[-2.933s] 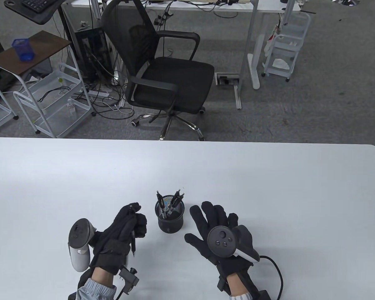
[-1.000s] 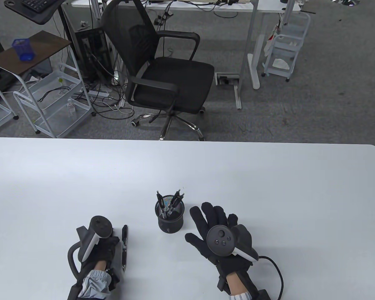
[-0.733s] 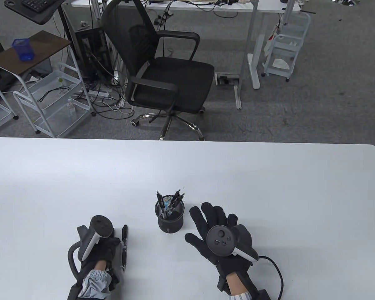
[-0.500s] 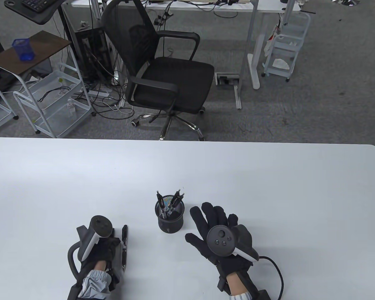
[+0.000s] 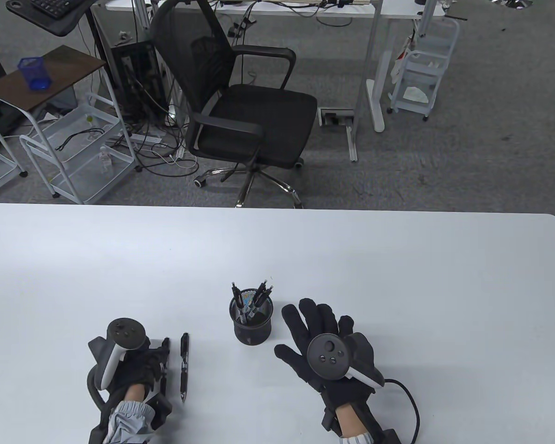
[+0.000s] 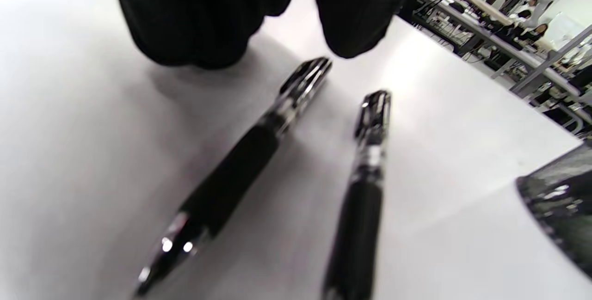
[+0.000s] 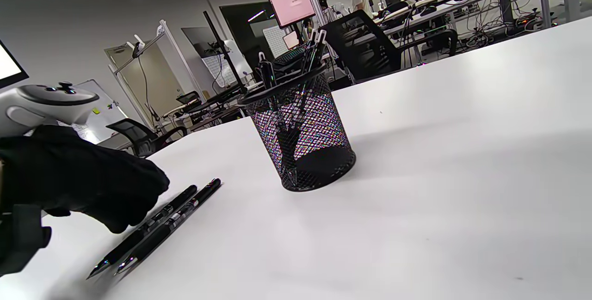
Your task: Press to open click pens
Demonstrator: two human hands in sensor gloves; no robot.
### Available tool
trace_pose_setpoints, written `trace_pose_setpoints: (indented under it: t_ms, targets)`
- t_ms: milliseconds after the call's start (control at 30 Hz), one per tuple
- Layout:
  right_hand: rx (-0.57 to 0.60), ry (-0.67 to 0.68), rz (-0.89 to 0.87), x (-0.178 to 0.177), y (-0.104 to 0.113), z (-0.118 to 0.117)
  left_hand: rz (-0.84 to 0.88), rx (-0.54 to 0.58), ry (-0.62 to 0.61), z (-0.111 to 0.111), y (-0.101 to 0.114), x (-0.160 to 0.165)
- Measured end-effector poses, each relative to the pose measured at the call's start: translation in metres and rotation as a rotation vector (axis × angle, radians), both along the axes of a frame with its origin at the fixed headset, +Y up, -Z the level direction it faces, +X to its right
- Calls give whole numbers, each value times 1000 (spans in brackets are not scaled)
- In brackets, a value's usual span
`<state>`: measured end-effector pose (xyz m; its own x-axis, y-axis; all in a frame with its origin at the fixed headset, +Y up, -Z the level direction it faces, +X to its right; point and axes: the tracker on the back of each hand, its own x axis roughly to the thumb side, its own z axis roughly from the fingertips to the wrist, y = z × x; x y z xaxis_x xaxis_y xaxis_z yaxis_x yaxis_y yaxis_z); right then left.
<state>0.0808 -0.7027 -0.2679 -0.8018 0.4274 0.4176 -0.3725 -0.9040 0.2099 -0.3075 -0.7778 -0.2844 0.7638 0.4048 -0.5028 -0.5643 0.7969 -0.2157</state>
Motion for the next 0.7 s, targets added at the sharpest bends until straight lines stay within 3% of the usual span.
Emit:
trace_pose_setpoints:
  t_ms: [133,333,533,633,700]
  targets:
    - [-2,1,-9,1,0,0,8,92,-44,4,25,7]
    - [-1,6,-18,1,1,0,-81,271,-210,6,67,48]
    - [7,15,-22,1,1,1,154,308,-388,-25,76,94]
    - [5,18,-14,0,0,1,366,301,-373,-47,72,106]
    - [4,20,-14,-1,0,1,413,294,-350,-60,69,109]
